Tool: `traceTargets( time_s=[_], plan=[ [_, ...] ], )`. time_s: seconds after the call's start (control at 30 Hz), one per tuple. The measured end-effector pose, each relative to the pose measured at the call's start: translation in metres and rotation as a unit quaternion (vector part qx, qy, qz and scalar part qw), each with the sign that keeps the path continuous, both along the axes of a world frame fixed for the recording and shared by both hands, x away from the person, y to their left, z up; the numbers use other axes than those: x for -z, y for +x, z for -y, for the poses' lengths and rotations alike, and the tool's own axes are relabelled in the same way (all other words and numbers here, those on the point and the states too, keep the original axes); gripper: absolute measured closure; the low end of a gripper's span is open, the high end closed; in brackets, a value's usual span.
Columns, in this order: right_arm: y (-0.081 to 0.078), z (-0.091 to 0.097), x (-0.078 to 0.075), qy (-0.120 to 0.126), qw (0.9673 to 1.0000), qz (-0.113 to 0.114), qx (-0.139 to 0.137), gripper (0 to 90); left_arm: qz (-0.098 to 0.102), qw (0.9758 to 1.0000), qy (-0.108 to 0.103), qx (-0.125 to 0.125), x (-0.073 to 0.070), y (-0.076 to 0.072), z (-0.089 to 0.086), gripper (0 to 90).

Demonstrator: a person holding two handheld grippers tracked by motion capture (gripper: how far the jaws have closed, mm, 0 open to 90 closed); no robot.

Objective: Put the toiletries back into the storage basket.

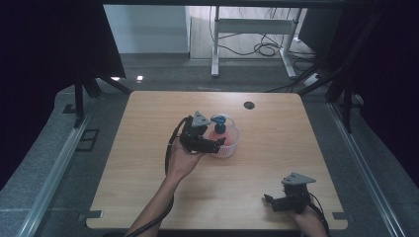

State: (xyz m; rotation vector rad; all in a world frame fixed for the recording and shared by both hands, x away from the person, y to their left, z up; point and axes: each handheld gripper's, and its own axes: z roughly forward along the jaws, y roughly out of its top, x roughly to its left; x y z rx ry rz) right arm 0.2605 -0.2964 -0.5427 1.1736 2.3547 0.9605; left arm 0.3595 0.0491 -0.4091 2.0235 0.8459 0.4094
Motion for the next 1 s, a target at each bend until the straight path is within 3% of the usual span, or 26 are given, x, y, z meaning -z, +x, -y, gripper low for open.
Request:
traceTargets(
  time_s=[1.0],
  plan=[
    [0.000, 0.000, 0.000, 0.001, 1.0000, 0.000, 0.000, 0.0, 0.006, 1.0000, -0.001, 0.002, 0.008, -0.030, -0.022, 11.2]
  ],
)
